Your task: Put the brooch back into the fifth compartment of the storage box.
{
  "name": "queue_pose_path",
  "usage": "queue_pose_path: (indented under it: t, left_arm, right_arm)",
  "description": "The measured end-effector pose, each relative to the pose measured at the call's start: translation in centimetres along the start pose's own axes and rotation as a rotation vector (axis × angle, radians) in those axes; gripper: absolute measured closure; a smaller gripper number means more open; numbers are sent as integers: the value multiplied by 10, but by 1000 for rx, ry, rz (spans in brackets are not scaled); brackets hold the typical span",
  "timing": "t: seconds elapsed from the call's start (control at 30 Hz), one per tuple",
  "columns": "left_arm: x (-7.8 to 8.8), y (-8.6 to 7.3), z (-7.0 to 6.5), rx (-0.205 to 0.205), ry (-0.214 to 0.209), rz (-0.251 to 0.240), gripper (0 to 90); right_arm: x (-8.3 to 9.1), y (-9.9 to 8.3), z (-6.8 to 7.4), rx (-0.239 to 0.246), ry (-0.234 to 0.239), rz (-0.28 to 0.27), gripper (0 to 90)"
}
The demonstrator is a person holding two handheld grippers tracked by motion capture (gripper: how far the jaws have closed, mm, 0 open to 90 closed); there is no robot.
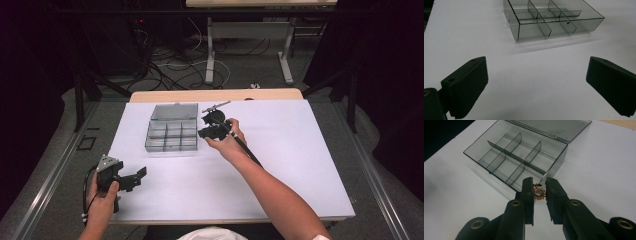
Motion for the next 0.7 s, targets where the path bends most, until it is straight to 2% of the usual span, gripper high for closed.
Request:
queue_pose_path:
  t: [0.07, 0.17, 0.57, 0.63, 0.7]
  left_arm:
    - [0, 0, -1, -3, -1, -1, 40]
    - [0, 0, -1, -4, -3, -6, 40]
    - [5, 0, 0, -2, 2, -11, 40]
    - [5, 0, 0, -2, 2, -12, 41]
    - [5, 1, 0, -2, 0, -13, 40]
  right_arm:
    - [-4, 2, 5, 0, 8, -11, 776]
    - [-6, 3, 10, 15, 8, 7, 776]
    - [-25, 7, 31, 29, 47, 2, 776]
    - [-27, 5, 34, 35, 52, 27, 776]
    - [-31, 7, 36, 37, 54, 7, 776]
Point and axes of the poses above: each handheld gripper's, and its own axes: x roughly backward along the jaws, y roughly out of its top, z roughly to its left, the point moved 10 cm from there along -x, roughly forward along the jaws, and after that the axes turned 15 degrees about -z, right-handed, at the moved point
